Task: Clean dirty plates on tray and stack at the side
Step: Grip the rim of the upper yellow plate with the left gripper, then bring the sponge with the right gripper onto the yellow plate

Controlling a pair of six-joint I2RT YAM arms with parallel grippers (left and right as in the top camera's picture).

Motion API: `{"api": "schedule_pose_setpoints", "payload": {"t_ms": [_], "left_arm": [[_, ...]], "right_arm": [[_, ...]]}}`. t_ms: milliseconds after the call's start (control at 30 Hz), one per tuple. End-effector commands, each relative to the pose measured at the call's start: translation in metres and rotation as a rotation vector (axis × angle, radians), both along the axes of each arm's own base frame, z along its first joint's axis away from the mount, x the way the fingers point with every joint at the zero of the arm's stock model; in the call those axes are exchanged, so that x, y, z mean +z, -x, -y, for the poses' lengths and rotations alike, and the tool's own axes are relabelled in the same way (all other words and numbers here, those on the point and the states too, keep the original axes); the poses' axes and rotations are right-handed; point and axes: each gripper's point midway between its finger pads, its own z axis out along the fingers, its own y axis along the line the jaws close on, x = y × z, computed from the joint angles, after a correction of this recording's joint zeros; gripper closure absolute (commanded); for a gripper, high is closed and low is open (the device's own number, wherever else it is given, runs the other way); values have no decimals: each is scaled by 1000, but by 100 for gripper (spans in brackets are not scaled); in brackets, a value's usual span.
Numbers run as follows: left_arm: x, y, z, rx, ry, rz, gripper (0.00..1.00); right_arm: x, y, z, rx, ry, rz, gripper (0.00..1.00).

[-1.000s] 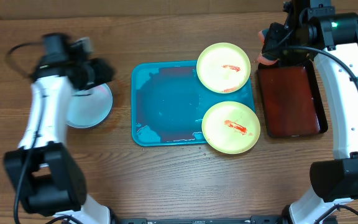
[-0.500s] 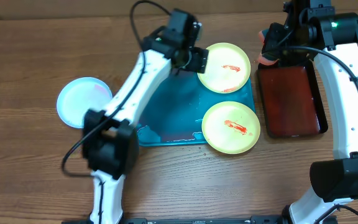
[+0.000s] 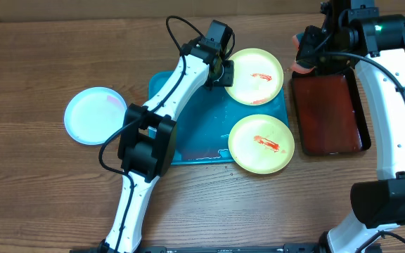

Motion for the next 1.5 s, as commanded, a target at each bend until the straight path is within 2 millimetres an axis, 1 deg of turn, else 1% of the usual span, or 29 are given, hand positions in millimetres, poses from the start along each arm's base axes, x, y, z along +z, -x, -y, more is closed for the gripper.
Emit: {"api": "schedule_pose_setpoints", "payload": {"t_ms": [0,67,167,333,400,500,600,700,733,800,833,933,967,1033,1100,1267,1300,1333,1367,1400,1467], "left_arm": [[-7,-4,10,18,23,-1,55],[-12,-5,12,15,23,0,56],[-21,-6,12,16,17,-3,66],[-23,-9,13,18,17,8,94],[-22,-13,11,25,11,22,96],[-22,-17,2,45,-5,31,96],[-25,-17,-21,79,-26,-12,96],[-31,-10,-51,100,-65,-80,96],[-35,0,-76,121,-95,-151,96],[-39,12,-98,146,-106,-232,96],[-40,19,-106,131,-97,-272,96],[-38,35,-120,51,-40,-356,96],[-36,45,-127,10,3,-405,96],[-34,54,-134,-18,23,-446,96],[-33,62,-140,-26,18,-478,96],[-32,67,-142,-26,12,-500,96],[-32,69,-141,-25,11,-505,96],[-32,69,-142,-16,4,-510,96],[-33,70,-144,-3,-9,-513,96],[-34,69,-146,8,-28,-512,96],[-36,68,-151,38,-71,-508,96]], "right_arm": [[0,-2,3,-9,7,6,96],[0,-2,3,-9,7,6,96],[0,-2,3,-9,7,5,96],[0,-2,3,-9,7,6,96],[0,-2,3,-9,7,6,96],[0,-2,3,-9,7,5,96],[0,-2,1,-4,6,4,96],[-2,0,-9,21,-10,-2,96],[-5,2,-18,41,-11,-9,96],[-10,3,-27,62,-11,-12,96],[-13,3,-32,73,-12,-13,96],[-25,3,-53,115,-37,-19,96],[-36,4,-70,139,-66,-27,96],[-45,6,-85,149,-90,-35,96],[-55,7,-105,184,-117,-38,96],[-79,9,-144,222,-137,-62,96],[-93,8,-155,223,-142,-83,96],[-104,6,-161,218,-143,-103,96],[-111,5,-164,216,-143,-114,96],[-123,4,-168,214,-141,-132,96],[-141,0,-171,212,-135,-154,96]]}}
